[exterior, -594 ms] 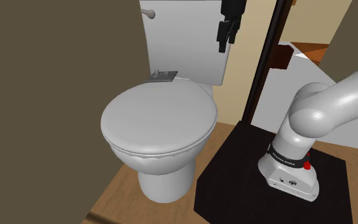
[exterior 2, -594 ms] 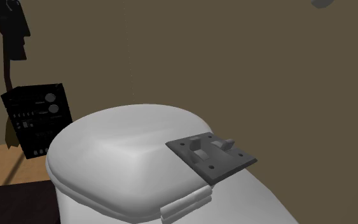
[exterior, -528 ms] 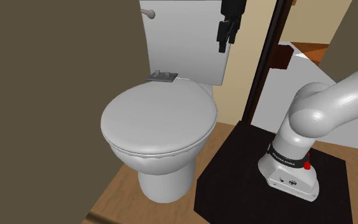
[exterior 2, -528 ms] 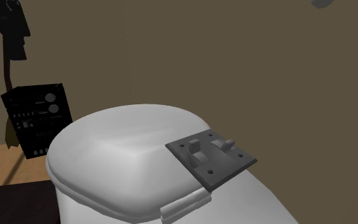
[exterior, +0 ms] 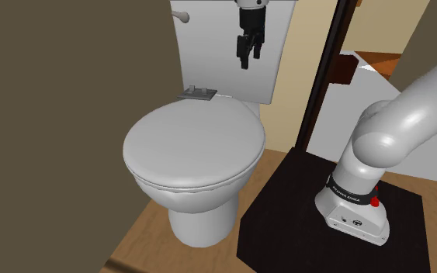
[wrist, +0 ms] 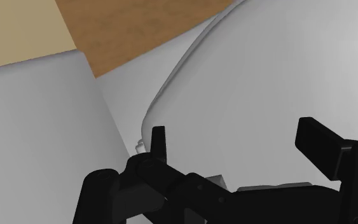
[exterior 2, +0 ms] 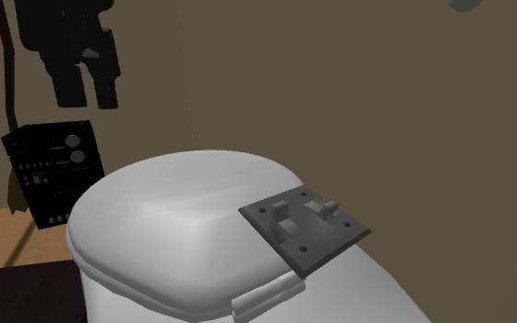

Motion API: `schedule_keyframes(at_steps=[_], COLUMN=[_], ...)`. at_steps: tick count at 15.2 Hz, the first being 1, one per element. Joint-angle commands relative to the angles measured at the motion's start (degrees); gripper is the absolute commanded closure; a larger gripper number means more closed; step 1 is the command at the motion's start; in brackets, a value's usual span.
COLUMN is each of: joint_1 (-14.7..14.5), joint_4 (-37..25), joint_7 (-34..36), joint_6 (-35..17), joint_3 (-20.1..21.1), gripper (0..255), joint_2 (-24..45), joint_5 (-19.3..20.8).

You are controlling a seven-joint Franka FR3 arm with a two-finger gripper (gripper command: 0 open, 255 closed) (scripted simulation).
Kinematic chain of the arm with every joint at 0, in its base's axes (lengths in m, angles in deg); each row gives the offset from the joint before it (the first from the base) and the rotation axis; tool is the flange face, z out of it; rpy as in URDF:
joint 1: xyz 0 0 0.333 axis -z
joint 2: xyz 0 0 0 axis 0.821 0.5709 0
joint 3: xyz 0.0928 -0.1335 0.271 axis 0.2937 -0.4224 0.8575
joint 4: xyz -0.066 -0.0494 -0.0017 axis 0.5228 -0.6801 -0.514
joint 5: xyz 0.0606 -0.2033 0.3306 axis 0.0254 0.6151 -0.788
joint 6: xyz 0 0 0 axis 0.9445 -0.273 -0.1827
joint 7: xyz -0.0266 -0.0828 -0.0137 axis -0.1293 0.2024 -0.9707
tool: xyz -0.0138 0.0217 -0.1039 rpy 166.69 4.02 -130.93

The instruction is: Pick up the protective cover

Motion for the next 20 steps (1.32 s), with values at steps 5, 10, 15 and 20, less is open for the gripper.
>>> schedule_keyframes(at_steps=[5,10,15,20], joint_1=[0.46,0.54,0.36,0.26], joint_4=[-8.34,-17.93,-29.93,-33.45], joint_7=[-0.80,-1.20,-1.77,-1.78], joint_6=[-3.48,-4.28,-3.18,-4.38], joint_3=[-0.25,-0.15,-0.10,-0.13], gripper=[0,0,0,0], joint_2=[13.56,25.48,37.90,43.24], joint_5=[0.79,1.39,2.02,2.32])
